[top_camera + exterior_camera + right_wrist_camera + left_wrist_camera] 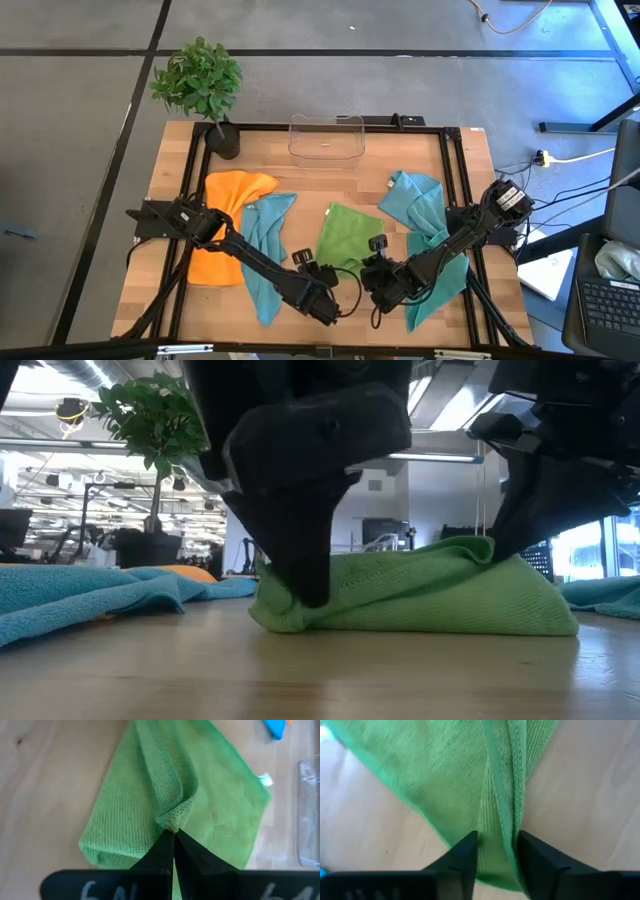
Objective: Fold microfiber towels
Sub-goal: Fold the green microfiber towel
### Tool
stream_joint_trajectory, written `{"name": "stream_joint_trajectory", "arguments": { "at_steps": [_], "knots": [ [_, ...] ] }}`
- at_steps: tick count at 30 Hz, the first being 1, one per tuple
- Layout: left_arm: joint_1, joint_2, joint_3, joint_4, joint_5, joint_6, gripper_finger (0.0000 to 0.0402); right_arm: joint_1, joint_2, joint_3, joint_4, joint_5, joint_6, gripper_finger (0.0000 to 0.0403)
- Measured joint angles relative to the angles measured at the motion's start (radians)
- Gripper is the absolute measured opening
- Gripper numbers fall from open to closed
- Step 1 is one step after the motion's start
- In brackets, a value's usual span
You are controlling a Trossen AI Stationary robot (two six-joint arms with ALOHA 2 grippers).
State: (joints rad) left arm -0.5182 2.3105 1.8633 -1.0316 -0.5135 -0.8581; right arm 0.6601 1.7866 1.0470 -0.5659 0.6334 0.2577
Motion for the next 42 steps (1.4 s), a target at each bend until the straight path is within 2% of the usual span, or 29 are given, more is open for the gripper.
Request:
{"name": "stream_joint_trajectory", "arguments": {
  "at_steps": [8, 12, 18, 24, 28, 31, 37, 40, 42],
  "knots": [
    [-0.01, -0.051, 0.002, -0.006, -0.046, 0.0, 0.0008, 0.019, 0.0, 0.0, -0.009, -0.007, -0.01, 0.001],
    [-0.013, -0.053, 0.005, -0.004, -0.051, 0.003, 0.0007, 0.033, -0.003, 0.0, -0.01, -0.007, -0.027, 0.001],
    [-0.034, -0.053, 0.006, 0.002, 0.022, -0.047, 0.0002, 0.082, -0.075, 0.0, -0.007, -0.014, -0.002, 0.001],
    [-0.1, -0.053, 0.016, 0.079, 0.061, -0.098, 0.0001, 0.153, -0.132, 0.002, 0.057, -0.128, -0.002, 0.001],
    [-0.138, -0.054, 0.099, 0.079, 0.046, -0.076, 0.0, 0.185, -0.134, 0.002, 0.069, -0.14, 0.011, 0.001],
    [-0.155, -0.054, 0.165, 0.066, -0.016, 0.019, 0.0, 0.198, -0.134, 0.002, 0.064, -0.137, 0.021, 0.001],
    [-0.111, -0.055, 0.202, -0.004, -0.047, 0.23, 0.0, 0.201, -0.134, 0.001, -0.055, -0.001, 0.027, 0.001],
    [-0.071, -0.055, 0.194, -0.1, -0.054, 0.248, 0.0, 0.183, -0.134, -0.004, -0.12, 0.088, 0.03, 0.001],
    [-0.043, -0.055, 0.168, -0.129, -0.054, 0.253, 0.0, 0.161, -0.134, -0.021, -0.125, 0.105, 0.023, 0.001]
  ]
}}
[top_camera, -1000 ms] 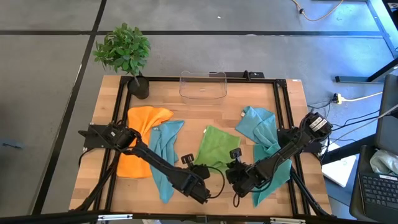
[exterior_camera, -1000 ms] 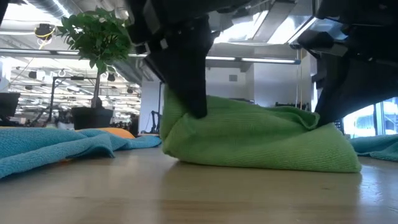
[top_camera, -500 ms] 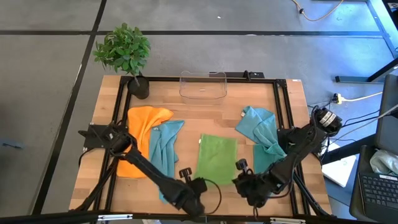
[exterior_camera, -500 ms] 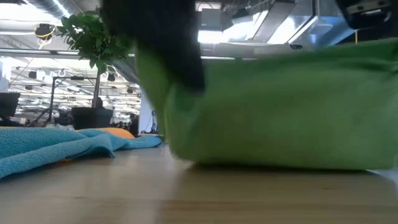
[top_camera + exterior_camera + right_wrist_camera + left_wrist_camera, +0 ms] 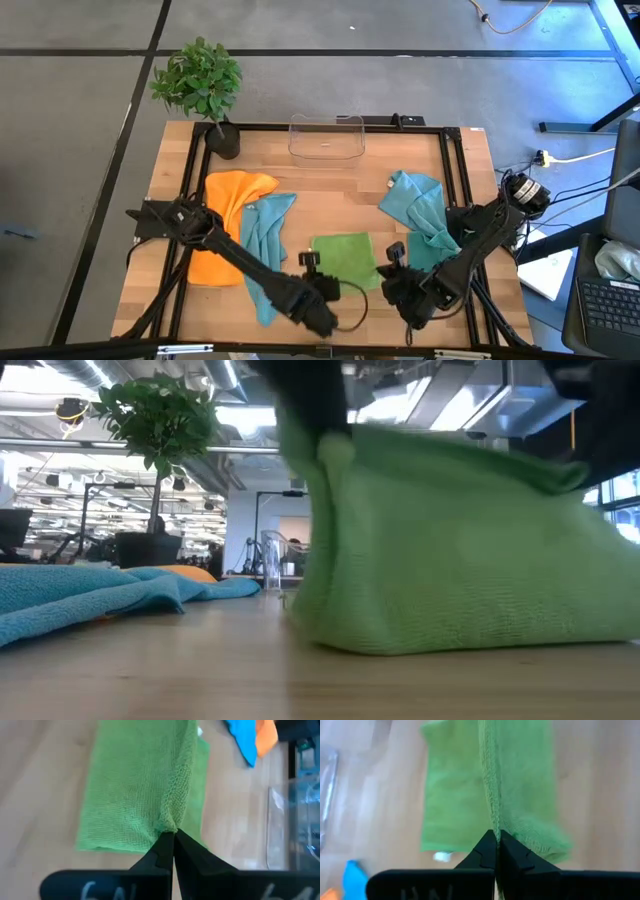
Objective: Fold microfiber towels
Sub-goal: Fold the green microfiber towel
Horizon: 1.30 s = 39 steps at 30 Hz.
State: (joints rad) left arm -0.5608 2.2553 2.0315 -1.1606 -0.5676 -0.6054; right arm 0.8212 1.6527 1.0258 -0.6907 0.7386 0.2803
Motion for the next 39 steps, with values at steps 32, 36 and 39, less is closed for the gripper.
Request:
{"name": "stream_joint_trajectory", "arguments": {
  "at_steps": [32, 36, 39],
  "knots": [
    [0.15, 0.001, -0.319, 0.152, -0.21, 0.082, 0.0048, -0.287, 0.0, -0.325, 0.396, 0.027, -0.013, 0.0027],
    [0.169, 0.001, -0.355, 0.152, -0.233, 0.025, 0.008, -0.303, 0.0, -0.348, 0.399, 0.012, 0.024, 0.0045],
    [0.169, 0.001, -0.361, 0.141, -0.235, 0.012, 0.0095, -0.302, 0.0, -0.351, 0.402, 0.01, 0.042, 0.0063]
  ]
}}
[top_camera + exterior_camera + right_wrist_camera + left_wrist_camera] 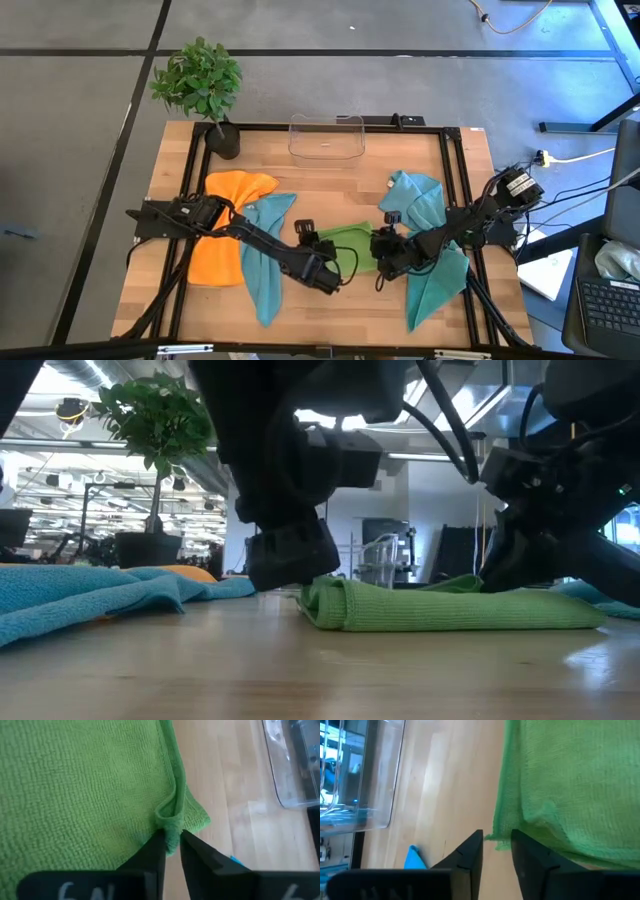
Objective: Fold microfiber towels
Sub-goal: Fold the green microfiber towel, then put the folded green microfiber towel into the transparent bin
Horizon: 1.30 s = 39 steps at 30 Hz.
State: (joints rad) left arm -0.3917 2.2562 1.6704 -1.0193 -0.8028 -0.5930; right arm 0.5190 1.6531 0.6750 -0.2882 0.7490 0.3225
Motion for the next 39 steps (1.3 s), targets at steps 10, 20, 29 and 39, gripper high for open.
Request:
{"name": "stream_joint_trajectory", "arguments": {
  "at_steps": [10, 20, 29, 39],
  "knots": [
    [-0.026, 0.0, 0.0, -0.01, -0.073, -0.023, 0.0095, 0.001, -0.002, 0.0, -0.002, 0.089, 0.066, 0.014],
    [-0.075, 0.002, 0.056, -0.071, -0.144, -0.058, 0.0095, 0.005, -0.033, 0.001, -0.04, 0.104, 0.067, 0.0181],
    [-0.157, 0.002, 0.175, -0.045, -0.048, 0.07, 0.0095, 0.097, -0.225, 0.046, -0.142, -0.009, 0.052, 0.0181],
    [-0.244, 0.002, 0.28, -0.036, -0.047, 0.091, 0.0095, 0.173, -0.247, 0.05, 0.112, -0.253, 0.008, 0.0214]
  ]
}}
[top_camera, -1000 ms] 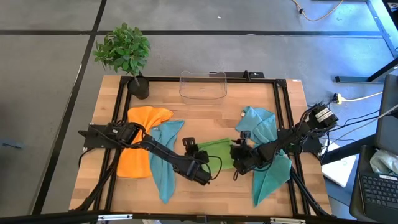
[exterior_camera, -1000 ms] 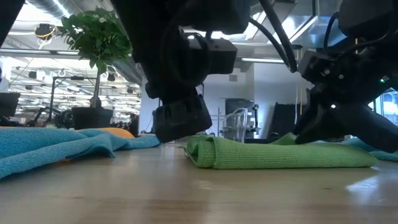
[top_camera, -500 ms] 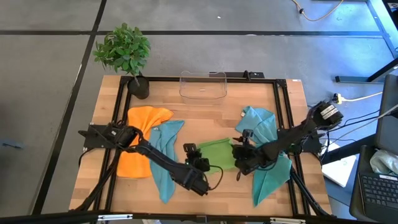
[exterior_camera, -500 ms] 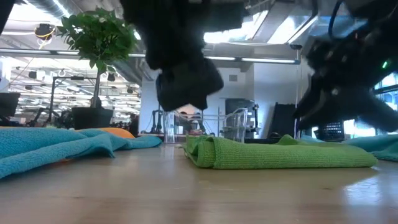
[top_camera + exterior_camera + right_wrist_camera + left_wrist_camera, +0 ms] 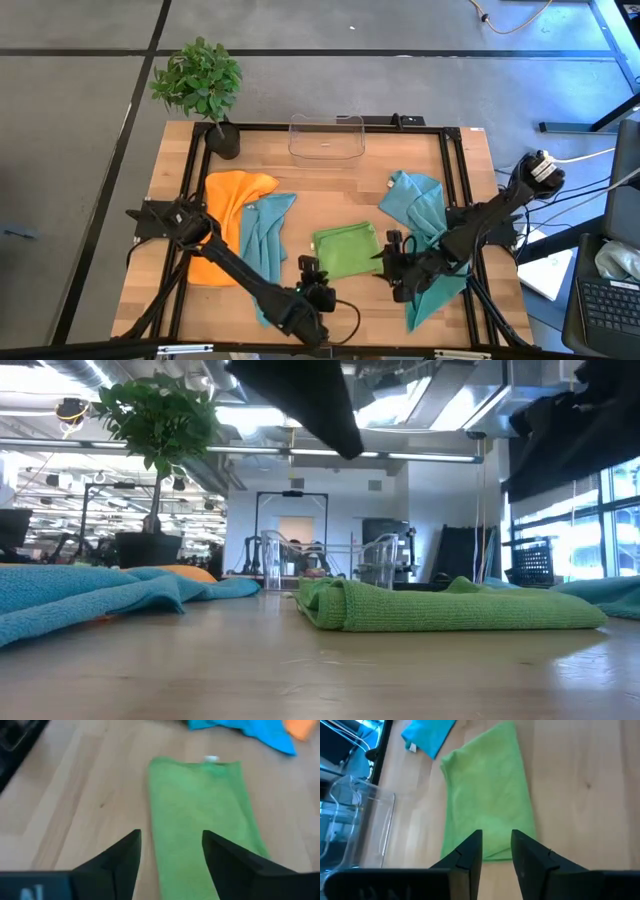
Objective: Fold microfiber towels
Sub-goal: Put the folded green microfiber towel into the transparent bin
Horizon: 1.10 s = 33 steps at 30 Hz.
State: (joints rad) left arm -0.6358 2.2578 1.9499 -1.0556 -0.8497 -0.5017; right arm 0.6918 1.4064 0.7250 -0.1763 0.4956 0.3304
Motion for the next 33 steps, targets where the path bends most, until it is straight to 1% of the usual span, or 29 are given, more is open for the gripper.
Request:
{"name": "stream_joint_trajectory", "arguments": {
  "at_steps": [3, 7, 10, 12, 15, 23, 25, 28, 31, 33],
  "knots": [
    [-0.023, 0.0, -0.006, -0.018, 0.002, -0.046, 0.0095, 0.009, 0.063, 0.023, 0.001, 0.01, -0.05, 0.0217],
    [-0.044, 0.0, -0.02, -0.021, -0.041, -0.13, 0.0095, -0.013, 0.166, 0.118, -0.097, 0.029, -0.118, 0.0218],
    [-0.056, 0.0, -0.021, 0.006, -0.072, -0.145, 0.0095, -0.037, 0.237, 0.209, -0.213, 0.001, -0.179, 0.0218],
    [-0.065, 0.0, -0.021, 0.018, -0.086, -0.148, 0.0095, -0.048, 0.289, 0.261, -0.233, -0.032, -0.211, 0.0218],
    [-0.068, 0.0, -0.021, 0.037, -0.109, -0.147, 0.0095, -0.06, 0.348, 0.298, -0.271, -0.056, -0.245, 0.0218],
    [-0.058, 0.0, -0.021, 0.032, -0.121, -0.15, 0.0094, -0.08, 0.467, 0.303, -0.197, -0.068, -0.23, 0.0218],
    [-0.065, 0.0, -0.021, 0.034, -0.119, -0.151, 0.0094, -0.083, 0.491, 0.305, -0.19, -0.055, -0.234, 0.0218],
    [-0.072, 0.0, -0.021, 0.036, -0.119, -0.152, 0.0094, -0.084, 0.517, 0.307, -0.18, -0.009, -0.224, 0.0218],
    [-0.074, 0.0, -0.021, 0.04, -0.124, -0.153, 0.0094, -0.087, 0.526, 0.306, -0.176, 0.027, -0.195, 0.0218],
    [-0.076, 0.0, -0.021, 0.042, -0.127, -0.153, 0.0095, -0.092, 0.525, 0.305, -0.17, 0.028, -0.169, 0.0218]
  ]
}}
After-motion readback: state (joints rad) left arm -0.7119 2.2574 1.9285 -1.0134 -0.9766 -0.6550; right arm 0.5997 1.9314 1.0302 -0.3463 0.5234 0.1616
